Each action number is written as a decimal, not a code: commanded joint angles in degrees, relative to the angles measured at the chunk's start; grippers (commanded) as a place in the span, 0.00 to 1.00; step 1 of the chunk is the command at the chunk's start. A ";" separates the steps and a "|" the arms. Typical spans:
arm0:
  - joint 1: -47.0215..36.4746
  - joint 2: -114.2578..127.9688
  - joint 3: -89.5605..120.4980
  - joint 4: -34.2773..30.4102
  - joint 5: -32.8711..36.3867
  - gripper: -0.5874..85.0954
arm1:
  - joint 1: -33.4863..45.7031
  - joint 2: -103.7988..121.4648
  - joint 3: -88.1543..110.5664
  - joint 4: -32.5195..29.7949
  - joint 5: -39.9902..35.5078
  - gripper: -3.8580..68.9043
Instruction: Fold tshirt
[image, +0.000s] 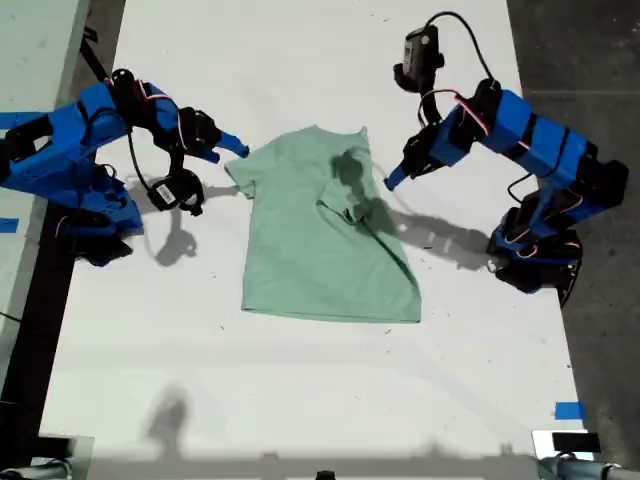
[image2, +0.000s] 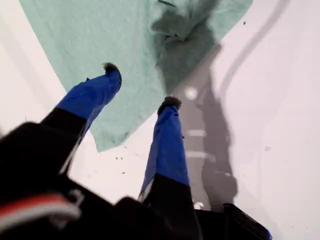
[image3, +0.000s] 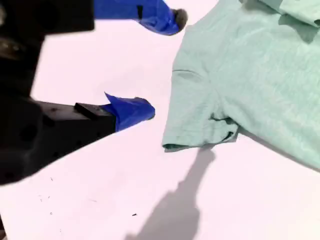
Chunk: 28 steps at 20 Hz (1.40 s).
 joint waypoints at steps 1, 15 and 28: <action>-2.55 -3.78 -7.47 4.22 2.90 0.29 | -0.97 4.31 0.53 -2.37 0.79 0.33; -6.94 -20.48 -20.48 11.60 10.20 0.32 | -0.70 11.95 7.82 -3.16 1.32 0.33; -12.92 -49.83 -16.44 -8.00 12.57 0.33 | -0.97 18.11 14.77 -3.60 2.64 0.33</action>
